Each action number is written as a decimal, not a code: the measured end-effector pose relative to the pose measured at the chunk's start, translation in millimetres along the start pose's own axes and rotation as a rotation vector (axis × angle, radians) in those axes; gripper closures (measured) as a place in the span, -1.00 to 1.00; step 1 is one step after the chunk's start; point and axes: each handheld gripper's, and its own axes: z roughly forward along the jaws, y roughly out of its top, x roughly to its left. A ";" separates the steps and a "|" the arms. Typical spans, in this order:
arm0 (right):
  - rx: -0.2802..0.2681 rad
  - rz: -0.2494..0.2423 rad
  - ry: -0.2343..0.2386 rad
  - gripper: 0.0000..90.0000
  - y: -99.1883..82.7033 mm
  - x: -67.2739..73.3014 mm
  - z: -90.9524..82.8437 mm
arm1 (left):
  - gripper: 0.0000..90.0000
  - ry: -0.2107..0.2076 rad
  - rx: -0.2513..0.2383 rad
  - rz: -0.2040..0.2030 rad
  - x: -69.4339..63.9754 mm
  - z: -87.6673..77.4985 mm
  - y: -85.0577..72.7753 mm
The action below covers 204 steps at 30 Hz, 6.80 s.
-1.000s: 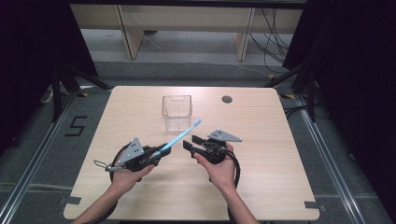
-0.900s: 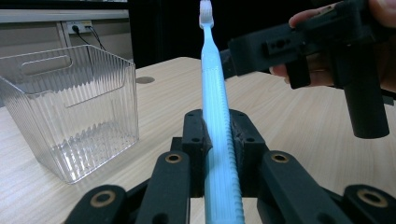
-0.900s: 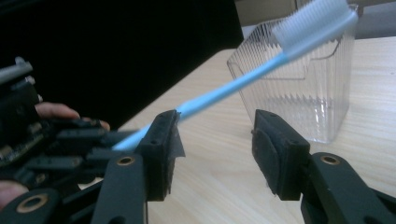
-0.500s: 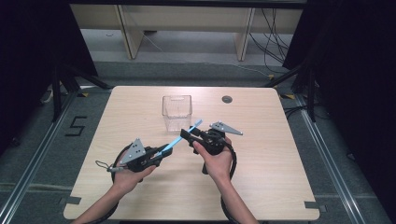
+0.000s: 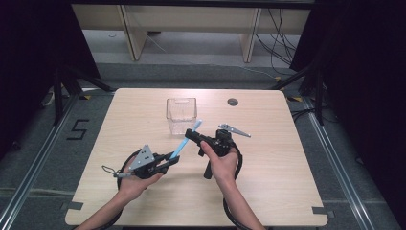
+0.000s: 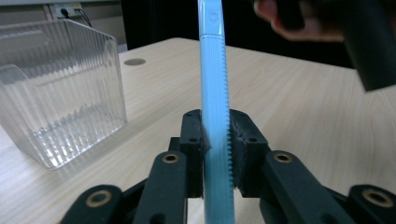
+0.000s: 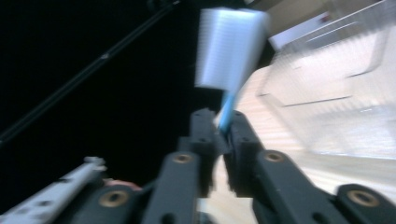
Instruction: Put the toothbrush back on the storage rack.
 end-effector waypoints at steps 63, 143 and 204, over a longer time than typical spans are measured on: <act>0.050 -0.549 -0.231 0.92 4.3 46.6 9.2 | 0.67 0.094 0.053 0.037 -0.3 30.8 56.3; -0.038 -0.448 -0.447 0.17 -70.4 -32.5 -117.3 | 0.73 0.313 -0.119 0.059 83.4 24.9 106.4; -0.003 -0.461 -0.461 0.17 -72.6 -35.7 -117.3 | 0.73 0.365 0.017 -0.010 103.6 44.1 80.0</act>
